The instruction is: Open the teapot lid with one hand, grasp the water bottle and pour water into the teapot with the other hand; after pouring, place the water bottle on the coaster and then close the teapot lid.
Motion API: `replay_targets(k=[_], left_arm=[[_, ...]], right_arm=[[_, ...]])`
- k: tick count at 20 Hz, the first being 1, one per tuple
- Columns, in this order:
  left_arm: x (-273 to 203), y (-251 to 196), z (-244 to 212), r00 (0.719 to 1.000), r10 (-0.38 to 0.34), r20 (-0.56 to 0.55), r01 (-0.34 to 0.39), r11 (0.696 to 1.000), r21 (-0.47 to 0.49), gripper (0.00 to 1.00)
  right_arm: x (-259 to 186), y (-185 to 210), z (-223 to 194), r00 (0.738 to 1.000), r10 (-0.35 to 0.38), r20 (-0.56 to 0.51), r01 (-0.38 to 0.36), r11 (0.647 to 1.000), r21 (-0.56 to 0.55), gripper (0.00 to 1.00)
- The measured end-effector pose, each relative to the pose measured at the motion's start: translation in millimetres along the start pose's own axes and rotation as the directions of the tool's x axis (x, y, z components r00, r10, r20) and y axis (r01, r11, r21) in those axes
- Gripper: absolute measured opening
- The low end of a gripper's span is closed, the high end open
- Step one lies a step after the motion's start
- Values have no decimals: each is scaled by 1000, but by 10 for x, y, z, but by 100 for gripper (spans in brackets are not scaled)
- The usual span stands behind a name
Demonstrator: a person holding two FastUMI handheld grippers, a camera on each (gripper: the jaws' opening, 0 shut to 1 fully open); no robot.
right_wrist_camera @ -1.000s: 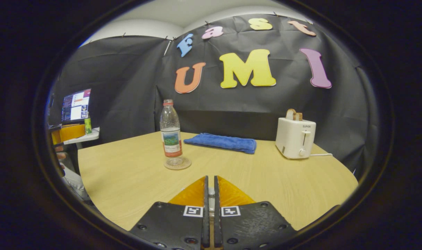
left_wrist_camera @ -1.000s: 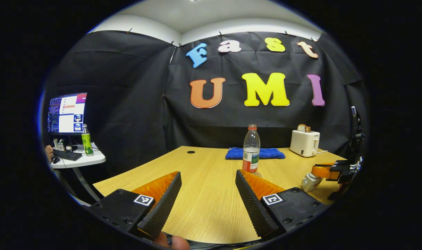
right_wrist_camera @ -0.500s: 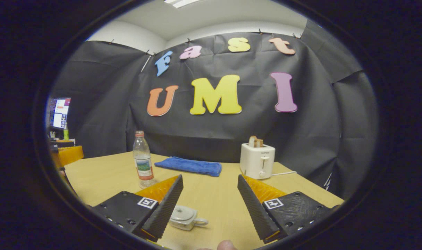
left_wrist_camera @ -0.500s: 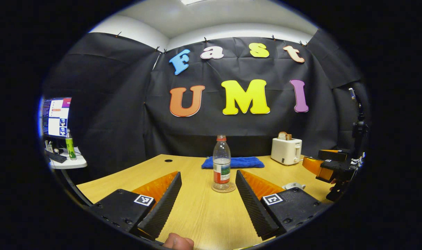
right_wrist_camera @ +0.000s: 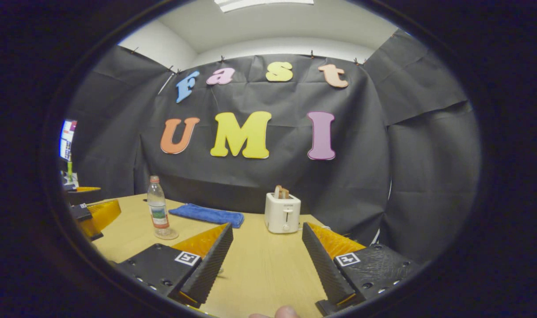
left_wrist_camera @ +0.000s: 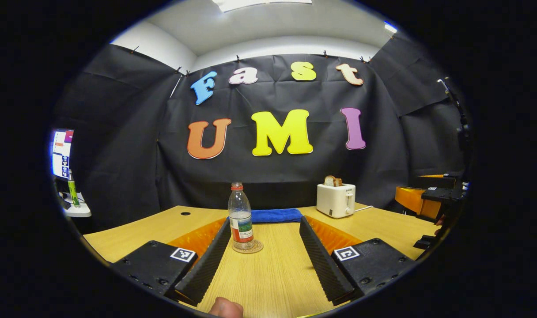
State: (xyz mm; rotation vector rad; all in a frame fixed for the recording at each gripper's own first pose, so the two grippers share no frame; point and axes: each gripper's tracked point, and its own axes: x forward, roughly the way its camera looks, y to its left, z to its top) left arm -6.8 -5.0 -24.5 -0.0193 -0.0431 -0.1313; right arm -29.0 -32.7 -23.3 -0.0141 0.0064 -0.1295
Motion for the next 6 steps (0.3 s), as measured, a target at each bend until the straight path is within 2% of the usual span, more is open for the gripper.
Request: replay_targets(k=[5,6], left_arm=[[-56,40,54,1000,10,2,-10,999,43,97],[-67,48,64,1000,11,1,-11,999,39,97]], right_arm=[[-130,240,59,1000,20,17,-20,1000,5,97],[-150,293,64,999,28,20,-28,1000,10,93]])
